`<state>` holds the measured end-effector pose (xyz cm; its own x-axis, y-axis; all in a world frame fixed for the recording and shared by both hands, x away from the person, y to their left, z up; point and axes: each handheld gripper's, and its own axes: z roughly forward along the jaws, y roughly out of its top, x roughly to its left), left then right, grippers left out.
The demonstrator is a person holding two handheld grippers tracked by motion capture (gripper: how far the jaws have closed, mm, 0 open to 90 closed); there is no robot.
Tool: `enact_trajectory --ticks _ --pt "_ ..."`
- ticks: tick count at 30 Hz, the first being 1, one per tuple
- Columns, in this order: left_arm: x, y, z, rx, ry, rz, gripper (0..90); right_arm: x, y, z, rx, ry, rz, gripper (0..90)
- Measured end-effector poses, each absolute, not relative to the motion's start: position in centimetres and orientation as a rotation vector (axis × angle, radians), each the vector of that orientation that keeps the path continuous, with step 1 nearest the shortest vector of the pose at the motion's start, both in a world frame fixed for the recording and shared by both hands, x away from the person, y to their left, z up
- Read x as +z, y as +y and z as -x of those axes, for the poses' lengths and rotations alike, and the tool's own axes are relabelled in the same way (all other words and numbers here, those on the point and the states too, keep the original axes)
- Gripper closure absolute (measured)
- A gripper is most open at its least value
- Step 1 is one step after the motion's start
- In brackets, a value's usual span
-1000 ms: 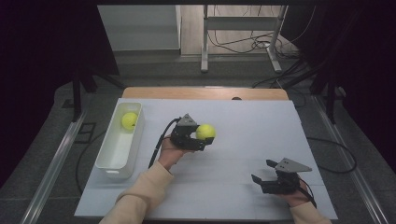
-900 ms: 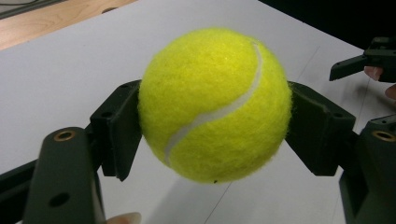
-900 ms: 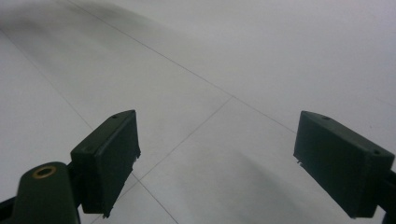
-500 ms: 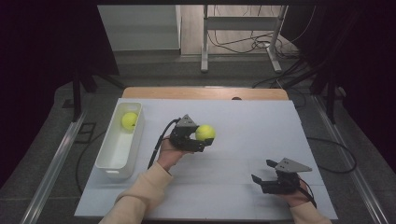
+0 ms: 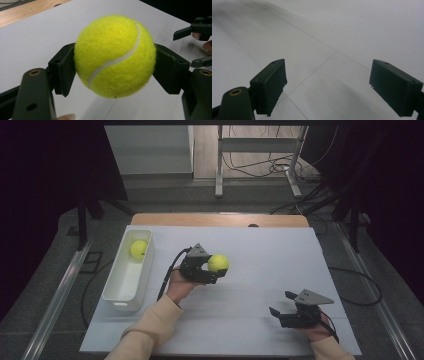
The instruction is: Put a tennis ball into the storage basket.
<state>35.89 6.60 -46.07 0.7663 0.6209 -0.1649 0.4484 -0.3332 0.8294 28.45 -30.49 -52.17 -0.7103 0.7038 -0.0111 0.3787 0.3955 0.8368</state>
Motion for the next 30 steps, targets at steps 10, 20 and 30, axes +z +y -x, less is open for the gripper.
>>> enact_trajectory --ticks 10,20,30 --pt "-46.17 6.79 -35.73 0.223 0.805 -1.995 26.7 -52.21 -30.48 -28.46 1.233 2.296 -0.938 14.4" --pt "-46.08 6.89 -35.64 0.224 0.804 -1.994 26.7 -52.20 -30.50 -28.45 1.233 2.295 -0.937 14.4" --pt "-46.11 7.15 -35.57 0.224 0.809 -1.993 26.7 -52.20 -30.49 -28.44 1.232 2.298 -0.935 14.4"
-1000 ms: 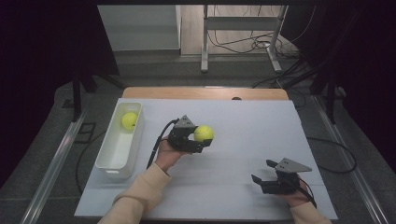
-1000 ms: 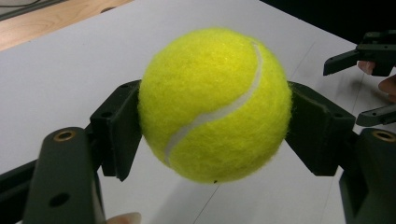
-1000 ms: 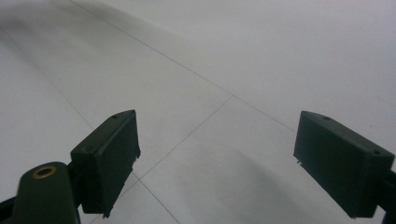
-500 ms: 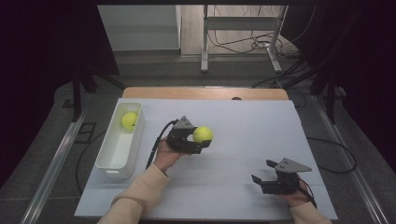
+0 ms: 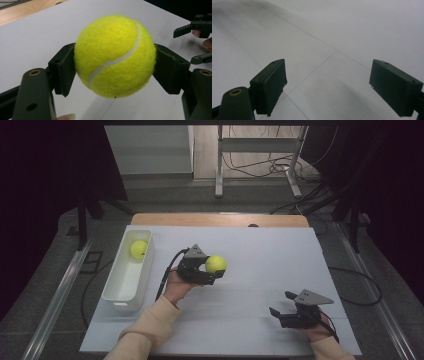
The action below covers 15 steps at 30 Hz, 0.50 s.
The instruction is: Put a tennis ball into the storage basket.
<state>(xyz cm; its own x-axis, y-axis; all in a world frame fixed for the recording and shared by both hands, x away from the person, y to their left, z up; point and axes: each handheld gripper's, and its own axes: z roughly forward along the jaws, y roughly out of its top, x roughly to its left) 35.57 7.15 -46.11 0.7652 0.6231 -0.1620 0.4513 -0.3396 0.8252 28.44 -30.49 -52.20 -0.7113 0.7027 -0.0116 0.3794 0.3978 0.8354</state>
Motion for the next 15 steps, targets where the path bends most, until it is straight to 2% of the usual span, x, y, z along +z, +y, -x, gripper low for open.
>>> enact_trajectory --ticks 15 --pt "-45.99 7.31 -35.52 0.211 0.815 -1.975 26.7 -52.14 -30.54 -28.42 1.225 2.293 -0.936 14.6"
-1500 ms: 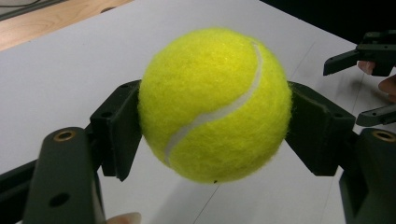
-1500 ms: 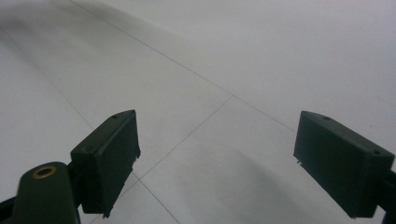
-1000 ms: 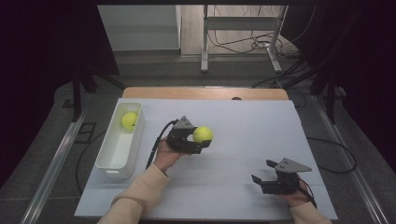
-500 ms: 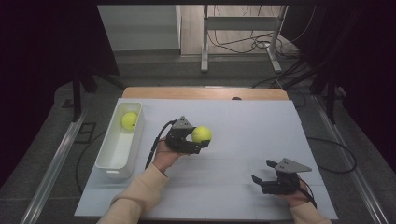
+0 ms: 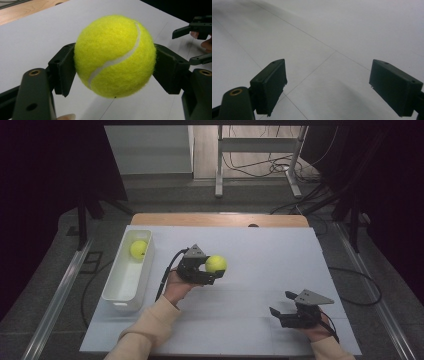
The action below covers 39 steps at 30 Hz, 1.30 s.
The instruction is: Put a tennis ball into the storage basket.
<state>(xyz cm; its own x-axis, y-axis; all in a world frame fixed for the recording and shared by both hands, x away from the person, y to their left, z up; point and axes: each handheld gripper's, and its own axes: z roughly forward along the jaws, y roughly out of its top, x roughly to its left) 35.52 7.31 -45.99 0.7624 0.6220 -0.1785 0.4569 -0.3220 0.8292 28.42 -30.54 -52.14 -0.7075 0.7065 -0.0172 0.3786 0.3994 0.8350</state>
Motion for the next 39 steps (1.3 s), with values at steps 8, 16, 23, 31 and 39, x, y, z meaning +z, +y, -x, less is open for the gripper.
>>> enact_trajectory --ticks 8,16,23,31,39 --pt "-45.89 7.52 -35.32 0.210 0.816 -1.973 26.7 -52.13 -30.55 -28.41 1.227 2.288 -0.936 14.6" --pt "-45.91 7.72 -35.24 0.210 0.821 -1.971 26.7 -52.10 -30.60 -28.39 1.228 2.284 -0.939 14.6" --pt "-45.87 7.75 -35.08 0.212 0.819 -1.974 26.7 -52.10 -30.60 -28.39 1.227 2.284 -0.941 14.6" --pt "-45.92 8.04 -34.95 0.215 0.826 -1.974 26.7 -52.09 -30.61 -28.37 1.230 2.282 -0.941 14.7" --pt "-45.95 8.20 -34.70 0.218 0.826 -1.979 26.7 -52.09 -30.61 -28.38 1.229 2.283 -0.938 14.7"
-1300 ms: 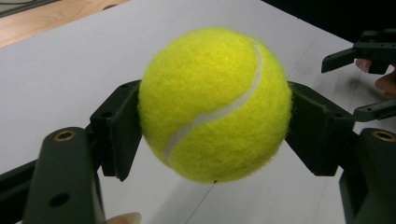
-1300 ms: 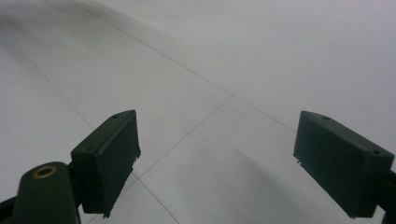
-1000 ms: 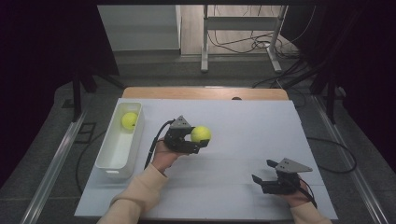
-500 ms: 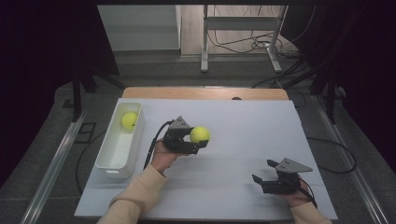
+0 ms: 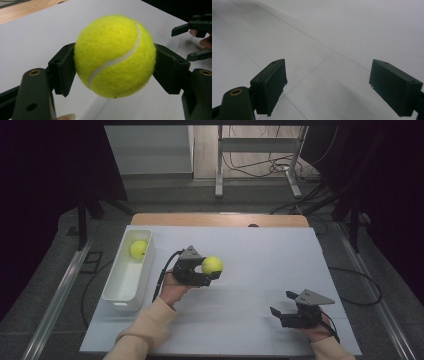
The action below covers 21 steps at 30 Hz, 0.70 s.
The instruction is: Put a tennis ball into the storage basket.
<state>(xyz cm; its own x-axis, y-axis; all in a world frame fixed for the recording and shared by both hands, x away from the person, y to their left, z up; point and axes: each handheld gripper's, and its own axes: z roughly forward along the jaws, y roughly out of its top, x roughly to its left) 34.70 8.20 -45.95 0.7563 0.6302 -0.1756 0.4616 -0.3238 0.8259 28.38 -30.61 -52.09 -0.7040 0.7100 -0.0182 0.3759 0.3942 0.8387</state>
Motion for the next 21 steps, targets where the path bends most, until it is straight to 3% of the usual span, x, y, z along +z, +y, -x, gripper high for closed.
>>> enact_trajectory --ticks 21 --pt "-45.85 8.79 -34.09 0.227 0.830 -1.978 26.8 -52.06 -30.62 -28.33 1.221 2.283 -0.939 14.6"
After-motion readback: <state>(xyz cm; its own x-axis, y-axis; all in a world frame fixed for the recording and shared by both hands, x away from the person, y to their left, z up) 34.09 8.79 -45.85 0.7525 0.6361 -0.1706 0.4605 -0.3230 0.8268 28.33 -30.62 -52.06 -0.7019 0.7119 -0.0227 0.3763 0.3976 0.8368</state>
